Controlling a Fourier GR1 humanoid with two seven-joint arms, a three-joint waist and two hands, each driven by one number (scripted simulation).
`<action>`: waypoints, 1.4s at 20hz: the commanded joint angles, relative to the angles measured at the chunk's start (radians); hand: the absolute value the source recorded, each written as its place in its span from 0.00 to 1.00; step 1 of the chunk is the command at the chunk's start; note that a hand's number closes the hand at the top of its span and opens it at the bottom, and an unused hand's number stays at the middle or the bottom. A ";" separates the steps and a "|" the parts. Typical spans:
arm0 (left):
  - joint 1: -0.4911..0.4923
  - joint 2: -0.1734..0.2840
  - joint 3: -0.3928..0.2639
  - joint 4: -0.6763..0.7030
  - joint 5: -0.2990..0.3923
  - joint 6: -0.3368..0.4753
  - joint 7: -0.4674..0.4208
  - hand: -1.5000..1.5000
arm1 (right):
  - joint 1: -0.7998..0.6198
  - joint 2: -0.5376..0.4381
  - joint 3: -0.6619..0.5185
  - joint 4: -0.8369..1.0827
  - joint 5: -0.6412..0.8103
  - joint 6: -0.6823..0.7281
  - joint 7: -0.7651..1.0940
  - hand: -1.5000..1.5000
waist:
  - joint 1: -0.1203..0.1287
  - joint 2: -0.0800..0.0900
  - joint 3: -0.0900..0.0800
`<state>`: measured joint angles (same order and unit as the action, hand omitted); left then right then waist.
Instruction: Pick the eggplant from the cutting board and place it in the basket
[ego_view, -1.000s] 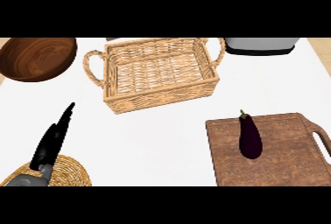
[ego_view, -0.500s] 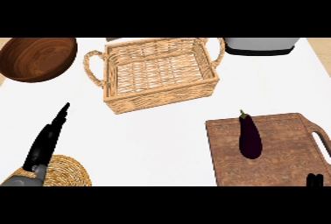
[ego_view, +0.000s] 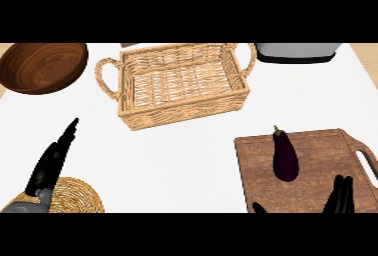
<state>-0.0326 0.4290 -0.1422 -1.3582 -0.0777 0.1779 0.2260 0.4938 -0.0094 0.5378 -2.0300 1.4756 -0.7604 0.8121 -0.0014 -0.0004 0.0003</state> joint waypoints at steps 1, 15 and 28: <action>0.039 -0.010 0.045 0.031 -0.013 -0.018 -0.067 0.50 | -0.047 0.009 -0.021 0.065 -0.027 -0.022 0.007 0.00 | 0.001 0.000 0.000; 0.051 -0.044 0.098 -0.013 -0.073 -0.078 -0.020 0.50 | -0.257 0.009 -0.108 0.294 -0.131 -0.030 0.056 0.00 | 0.004 0.000 0.000; -0.020 -0.084 0.159 -0.008 -0.116 -0.145 0.030 0.50 | -0.308 -0.005 -0.230 0.458 -0.292 -0.112 -0.067 0.00 | 0.001 0.001 0.000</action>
<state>-0.0163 0.3237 -0.0198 -1.3775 -0.2064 0.0763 0.2272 0.2100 -0.0110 0.3497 -1.6734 1.2401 -0.7932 0.7773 0.0000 -0.0016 0.0007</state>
